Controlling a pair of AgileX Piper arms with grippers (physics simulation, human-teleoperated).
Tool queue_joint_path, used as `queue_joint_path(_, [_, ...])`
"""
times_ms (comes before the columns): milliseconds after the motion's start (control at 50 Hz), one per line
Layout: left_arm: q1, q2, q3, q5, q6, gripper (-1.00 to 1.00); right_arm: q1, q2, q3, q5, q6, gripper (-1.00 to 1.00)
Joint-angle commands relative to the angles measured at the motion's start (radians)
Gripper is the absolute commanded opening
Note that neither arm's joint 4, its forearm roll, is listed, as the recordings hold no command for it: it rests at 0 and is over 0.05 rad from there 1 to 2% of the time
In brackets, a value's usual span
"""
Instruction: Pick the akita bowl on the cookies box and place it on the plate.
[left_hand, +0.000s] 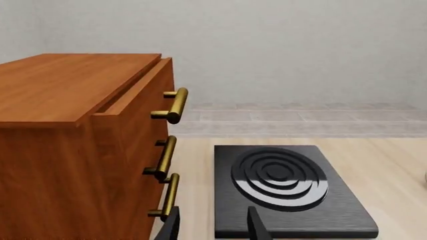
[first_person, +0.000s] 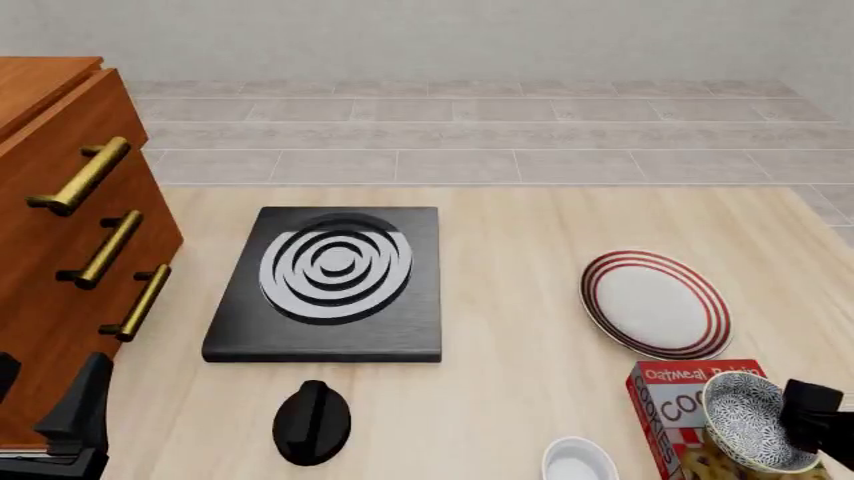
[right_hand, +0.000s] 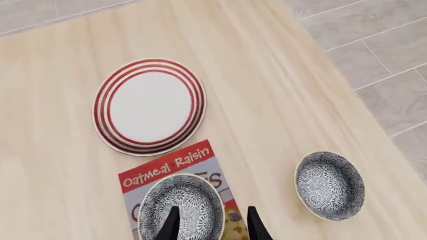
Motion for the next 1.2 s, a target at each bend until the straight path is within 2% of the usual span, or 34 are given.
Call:
queue_joint_path(20, [0.0, 0.0, 0.0, 0.0, 0.0, 1.0, -0.007, 0.015, 0.058, -0.053, 0.015, 1.0])
queue_joint_path(240, [0.0, 0.0, 0.0, 0.0, 0.0, 1.0, -0.008, 0.038, 0.085, -0.094, 0.027, 1.0])
queue_joint_path(440, [0.0, 0.0, 0.0, 0.0, 0.0, 1.0, -0.005, 0.111, 0.137, -0.203, 0.043, 1.0])
queue_joint_path(1200, [0.0, 0.0, 0.0, 0.0, 0.0, 1.0, -0.014, 0.224, 0.211, -0.354, 0.063, 1.0])
